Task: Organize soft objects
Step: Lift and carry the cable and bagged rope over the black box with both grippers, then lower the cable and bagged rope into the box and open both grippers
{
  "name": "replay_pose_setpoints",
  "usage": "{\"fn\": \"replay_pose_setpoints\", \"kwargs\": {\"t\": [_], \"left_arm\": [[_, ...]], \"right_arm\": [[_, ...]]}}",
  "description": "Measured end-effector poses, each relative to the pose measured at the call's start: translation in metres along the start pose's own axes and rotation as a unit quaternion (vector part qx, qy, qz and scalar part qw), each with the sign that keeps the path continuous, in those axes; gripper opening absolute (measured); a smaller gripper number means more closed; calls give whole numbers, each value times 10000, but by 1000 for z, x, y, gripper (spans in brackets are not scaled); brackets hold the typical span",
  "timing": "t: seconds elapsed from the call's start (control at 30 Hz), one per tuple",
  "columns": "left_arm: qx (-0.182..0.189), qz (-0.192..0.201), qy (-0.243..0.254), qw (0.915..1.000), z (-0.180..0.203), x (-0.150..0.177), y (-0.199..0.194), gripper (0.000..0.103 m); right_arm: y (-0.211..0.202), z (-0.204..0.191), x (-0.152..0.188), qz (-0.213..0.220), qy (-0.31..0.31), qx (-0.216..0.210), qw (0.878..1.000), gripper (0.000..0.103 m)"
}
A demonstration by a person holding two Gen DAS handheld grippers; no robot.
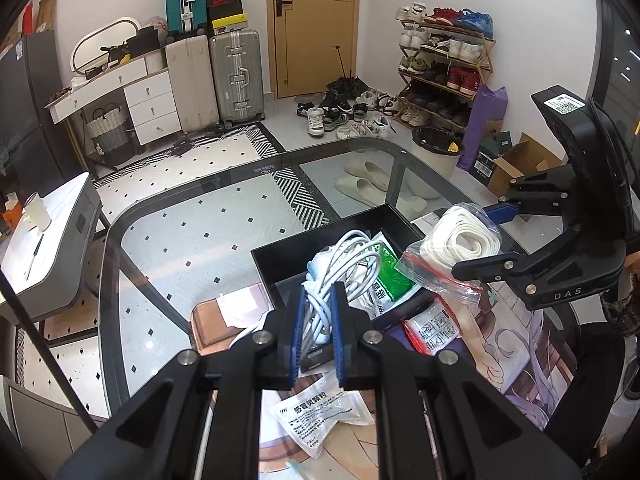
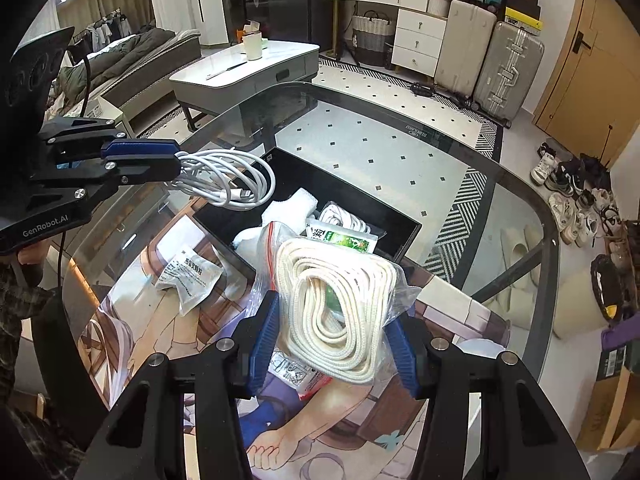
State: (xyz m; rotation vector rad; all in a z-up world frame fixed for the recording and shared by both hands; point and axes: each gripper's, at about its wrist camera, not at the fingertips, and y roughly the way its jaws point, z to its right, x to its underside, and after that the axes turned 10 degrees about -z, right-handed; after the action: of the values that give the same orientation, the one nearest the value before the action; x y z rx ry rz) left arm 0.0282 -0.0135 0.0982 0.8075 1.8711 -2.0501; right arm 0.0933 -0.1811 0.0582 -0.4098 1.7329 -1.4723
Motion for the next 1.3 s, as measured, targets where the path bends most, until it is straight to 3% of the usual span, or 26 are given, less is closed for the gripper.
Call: {"fn": "replay_pose_setpoints", "kwargs": {"t": [0.8,0.97,1.03,1.07,1.3], "left_arm": [[66,-262,-205,9994,-14,-29,51,10],[73,-308,-257,9992,-14,-29,60,10],[95,-334,-274,9990,-13,-30,63,7],[83,-334,-276,9990,-12,-32,64,3],[106,-478,-256,9985,-7,-33,75,3]], "right_arm": [[37,14,-38,-139,-46,-100,9998,52],[47,13,-40,-211,-91,-147,9996,47],[51,13,-41,-259,-110,-168,9995,34],[53,12,-42,-263,-115,-165,9995,34],[70,11,-43,-408,-123,-206,9989,34]]}}
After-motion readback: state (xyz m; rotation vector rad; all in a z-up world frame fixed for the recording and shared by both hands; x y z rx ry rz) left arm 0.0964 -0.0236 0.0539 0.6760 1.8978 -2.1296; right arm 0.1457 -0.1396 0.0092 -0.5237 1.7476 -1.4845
